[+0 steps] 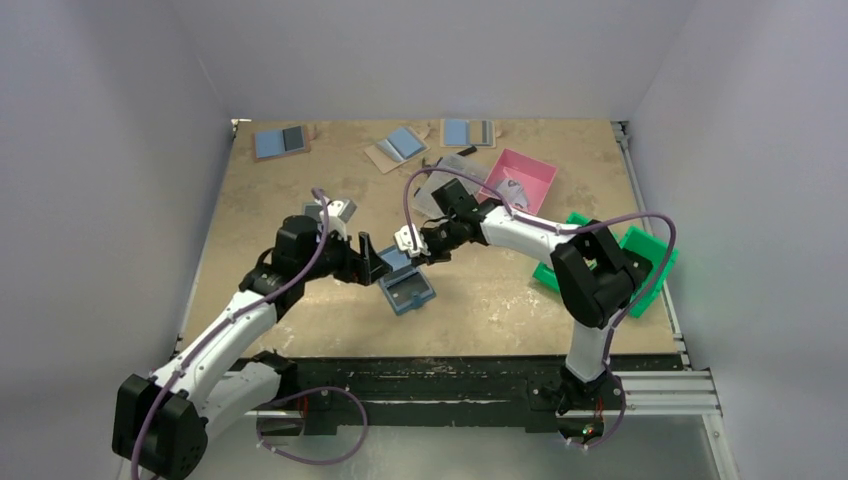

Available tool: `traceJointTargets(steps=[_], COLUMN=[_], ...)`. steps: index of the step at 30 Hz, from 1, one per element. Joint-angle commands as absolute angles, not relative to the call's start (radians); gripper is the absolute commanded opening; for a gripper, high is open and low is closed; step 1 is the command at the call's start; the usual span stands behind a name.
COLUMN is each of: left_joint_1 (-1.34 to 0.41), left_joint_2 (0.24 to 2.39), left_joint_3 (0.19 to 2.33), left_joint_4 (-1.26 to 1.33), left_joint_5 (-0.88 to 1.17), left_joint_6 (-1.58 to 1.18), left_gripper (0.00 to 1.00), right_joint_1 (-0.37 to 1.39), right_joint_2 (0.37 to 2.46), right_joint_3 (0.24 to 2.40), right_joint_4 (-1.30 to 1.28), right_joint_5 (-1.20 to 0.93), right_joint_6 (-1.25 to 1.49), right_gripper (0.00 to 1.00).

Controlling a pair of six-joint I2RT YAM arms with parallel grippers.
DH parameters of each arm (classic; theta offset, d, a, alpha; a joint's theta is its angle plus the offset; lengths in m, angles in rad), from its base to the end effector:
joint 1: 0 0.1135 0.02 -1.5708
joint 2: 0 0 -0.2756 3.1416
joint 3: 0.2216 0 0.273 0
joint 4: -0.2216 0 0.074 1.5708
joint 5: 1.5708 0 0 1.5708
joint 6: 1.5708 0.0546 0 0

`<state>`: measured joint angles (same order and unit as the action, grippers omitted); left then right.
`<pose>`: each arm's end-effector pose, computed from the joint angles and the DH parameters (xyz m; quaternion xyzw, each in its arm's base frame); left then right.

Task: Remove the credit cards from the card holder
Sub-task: Remove the credit card from the card holder.

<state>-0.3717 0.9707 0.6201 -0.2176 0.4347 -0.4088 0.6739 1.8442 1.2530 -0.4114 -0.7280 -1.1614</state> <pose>0.2145 -0.1083 0.2394 0.0877 0.8581 -0.3534 0.3620 0.2983 0.2847 0.1835 -0.7730 0.4659 0.2684 0.3367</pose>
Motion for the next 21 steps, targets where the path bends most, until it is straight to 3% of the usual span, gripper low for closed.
traceJointTargets(steps=[1,7,21], left_joint_1=[-0.428,-0.531,-0.567], left_joint_2=[0.903,0.946,1.096], left_joint_3=[0.560,0.532,0.580], left_joint_4=[0.033,0.026,0.031], left_joint_5=[0.505,0.410,0.315], left_joint_6=[-0.460,-0.455,-0.382], left_gripper=[0.82,0.78,0.67], right_joint_1=[0.658,0.643,0.627], right_joint_2=[1.886,1.974,2.060], right_joint_3=[1.351,1.466,1.590], right_joint_4=[-0.596,-0.818,-0.974], right_joint_5=[-0.837,-0.879,-0.916], right_joint_6=[-1.233,-1.322,-1.387], right_gripper=[0.00,0.00,0.00])
